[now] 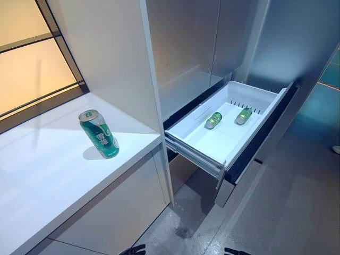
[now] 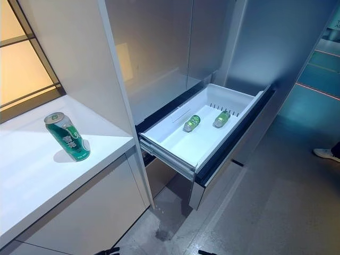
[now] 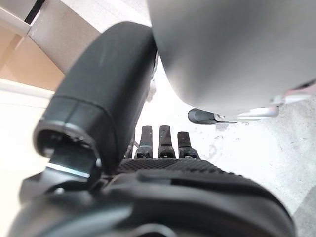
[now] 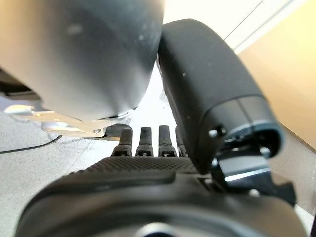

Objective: Put drinks into fridge and close the fridge

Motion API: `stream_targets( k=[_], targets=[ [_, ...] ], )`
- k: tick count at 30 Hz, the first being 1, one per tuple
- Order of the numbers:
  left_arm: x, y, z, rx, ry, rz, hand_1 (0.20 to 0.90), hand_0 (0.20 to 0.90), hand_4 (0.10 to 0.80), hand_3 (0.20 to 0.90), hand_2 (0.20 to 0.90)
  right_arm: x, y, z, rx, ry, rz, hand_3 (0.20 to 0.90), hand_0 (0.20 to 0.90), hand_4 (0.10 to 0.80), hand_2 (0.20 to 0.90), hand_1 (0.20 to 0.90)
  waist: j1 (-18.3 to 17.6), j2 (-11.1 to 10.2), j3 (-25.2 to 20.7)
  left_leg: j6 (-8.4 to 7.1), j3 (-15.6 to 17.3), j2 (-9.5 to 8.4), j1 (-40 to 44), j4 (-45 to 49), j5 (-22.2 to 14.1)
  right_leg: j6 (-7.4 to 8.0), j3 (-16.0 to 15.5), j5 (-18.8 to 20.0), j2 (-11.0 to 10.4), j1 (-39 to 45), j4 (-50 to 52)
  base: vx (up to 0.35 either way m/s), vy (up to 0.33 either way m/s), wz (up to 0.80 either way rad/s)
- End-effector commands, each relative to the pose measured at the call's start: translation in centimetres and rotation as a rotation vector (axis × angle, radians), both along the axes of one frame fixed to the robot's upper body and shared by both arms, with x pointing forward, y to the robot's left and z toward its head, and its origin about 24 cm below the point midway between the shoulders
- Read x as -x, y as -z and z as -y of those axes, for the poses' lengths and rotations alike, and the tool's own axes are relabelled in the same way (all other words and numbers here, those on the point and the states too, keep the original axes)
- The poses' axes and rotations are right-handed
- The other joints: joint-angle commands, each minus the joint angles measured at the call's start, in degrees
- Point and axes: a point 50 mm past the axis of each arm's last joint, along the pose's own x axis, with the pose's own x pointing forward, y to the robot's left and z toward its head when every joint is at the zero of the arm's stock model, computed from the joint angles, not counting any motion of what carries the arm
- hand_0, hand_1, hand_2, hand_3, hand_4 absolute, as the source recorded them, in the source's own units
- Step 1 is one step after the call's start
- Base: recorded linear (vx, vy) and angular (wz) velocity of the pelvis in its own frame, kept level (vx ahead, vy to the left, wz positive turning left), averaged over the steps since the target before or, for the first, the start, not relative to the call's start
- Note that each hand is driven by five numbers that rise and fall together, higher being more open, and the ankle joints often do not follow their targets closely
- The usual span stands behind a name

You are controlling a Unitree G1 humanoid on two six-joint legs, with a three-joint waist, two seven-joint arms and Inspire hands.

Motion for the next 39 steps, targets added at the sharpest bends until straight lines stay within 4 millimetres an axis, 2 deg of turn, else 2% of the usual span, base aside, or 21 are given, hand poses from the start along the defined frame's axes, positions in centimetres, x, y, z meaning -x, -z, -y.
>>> stream_targets(
  k=[1,6,11,13,15,16,18,26,30,33,34,35,39],
  targets=[
    [-1.4,-0.3,-0.2,0.0,0.043,0.031,0.9,0.9,0.8,0.9,0.9,-1.2,-0.1,-0.5,-0.041,-0.024,0.019,0.9,0.9,0.8,0.9,0.9,0.18,-1.78,-0.18,1.43,1.78,-3.56,-1.16,3.13,-5.32,2.8,-0.45,-4.2,-0.25,-2.72,5.1,0.0,0.0,0.0],
    [-1.8,-0.4,-0.3,-0.012,0.017,0.056,0.9,0.9,0.8,0.9,0.9,-1.2,-0.1,-0.6,-0.043,-0.026,0.019,0.9,0.9,0.8,0.9,0.9,0.18,-1.84,-0.17,1.46,1.8,-3.56,-1.15,3.17,-5.33,2.84,-0.4,-4.17,-0.28,-2.72,5.08,0.0,0.0,0.0],
    [-3.3,-1.0,-0.9,-0.097,-0.005,0.174,0.9,0.9,0.8,0.9,0.9,-1.3,-0.1,-0.5,-0.043,-0.031,0.019,0.9,0.9,0.8,0.9,0.9,0.12,-1.83,-0.2,1.38,1.68,-3.55,-1.14,3.04,-5.23,2.85,-0.24,-4.14,-0.22,-2.72,5.0,0.0,0.0,0.0],
    [-4.8,-1.8,-1.4,-0.176,0.009,0.283,0.9,0.9,0.8,0.9,0.9,-1.4,-0.2,-0.4,-0.04,-0.037,0.017,0.9,0.9,0.8,0.9,0.9,0.15,-1.78,-0.19,1.26,1.51,-3.53,-1.18,3.04,-5.11,2.9,-0.22,-4.08,-0.22,-2.72,5.0,0.0,0.0,0.0],
    [-7.3,-3.2,-1.9,-0.241,0.035,0.417,0.9,0.9,0.8,0.9,0.9,-1.7,-0.4,0.1,-0.037,-0.042,0.017,0.9,0.9,0.8,0.9,0.9,0.28,-1.63,-0.03,1.12,1.31,-3.45,-1.35,3.16,-4.95,2.97,-0.31,-3.99,-0.31,-2.76,5.02,-0.016,-0.001,0.0],
    [-7.9,-3.7,-2.2,-0.304,0.066,0.468,0.9,0.9,0.8,0.9,0.9,-1.7,-0.4,0.3,-0.037,-0.046,0.018,0.9,0.9,0.8,0.9,0.9,0.39,-1.67,-0.17,1.2,1.36,-3.44,-1.61,3.09,-4.9,2.99,-0.41,-4.03,-0.26,-2.95,4.98,-0.043,-0.007,0.0],
    [-9.2,-4.7,-2.5,-0.32,0.1,0.548,0.9,0.9,0.8,0.9,0.9,-1.8,-0.6,0.8,-0.036,-0.051,0.022,0.9,0.9,0.8,0.9,0.9,0.52,-1.58,0.01,1.17,1.44,-3.33,-1.75,3.04,-4.77,2.89,-0.55,-4.09,-0.17,-2.98,4.97,-0.044,-0.009,0.0],
    [-14.0,-8.9,0.1,-0.199,0.472,0.789,0.9,0.9,0.8,0.9,0.9,-2.1,-1.0,1.7,-0.012,-0.085,0.029,0.9,0.9,0.8,0.9,0.9,0.11,-0.19,0.8,1.09,1.37,-3.23,-2.0,2.92,-3.98,2.7,-0.78,-4.11,0.06,-3.54,5.86,-0.024,0.024,0.0],
    [-16.5,-13.2,0.9,0.015,0.575,0.91,0.9,0.9,0.8,0.9,0.9,-2.3,-1.1,1.9,0.006,-0.107,0.029,0.9,0.9,0.8,0.9,0.9,0.07,0.6,0.99,1.28,1.3,-3.33,-2.05,2.72,-3.88,2.66,-0.54,-4.32,0.06,-3.81,6.21,-0.02,0.043,0.01],
    [-17.9,-16.7,1.2,0.045,0.625,1.035,0.9,0.9,0.8,0.9,0.9,-2.3,-1.1,2.0,0.009,-0.113,0.027,0.9,0.9,0.8,0.9,0.9,0.34,0.75,1.03,1.42,1.09,-3.37,-2.07,2.64,-3.88,2.65,-0.49,-4.41,0.04,-3.78,6.31,0.0,0.0,0.0],
    [-18.4,-18.5,1.3,0.041,0.641,1.111,0.9,0.9,0.8,0.9,0.9,-2.2,-1.1,2.0,0.01,-0.117,0.026,0.9,0.9,0.8,0.9,0.9,0.5,0.81,1.0,1.52,0.94,-3.41,-2.07,2.53,-3.85,2.65,-0.5,-4.44,0.06,-3.79,6.34,0.0,0.0,0.0],
    [-19.2,-22.1,1.4,0.056,0.645,1.228,0.9,0.9,0.8,0.9,0.9,-1.9,-1.0,1.9,0.01,-0.116,0.026,0.9,0.9,0.8,0.9,0.9,0.97,0.73,0.94,1.73,0.48,-3.57,-2.13,2.41,-3.86,2.58,-0.52,-4.48,0.07,-3.66,6.21,0.0,0.0,0.0],
    [-19.0,-28.6,2.0,0.207,0.635,1.47,0.9,0.9,0.8,0.9,0.9,-0.8,-0.6,1.3,0.001,-0.109,0.022,0.9,0.9,0.8,0.9,0.9,2.04,0.5,0.46,2.07,-0.69,-3.77,-1.98,1.78,-3.89,2.55,-0.74,-4.62,0.24,-3.14,5.72,0.0,0.0,0.0]
  ],
)
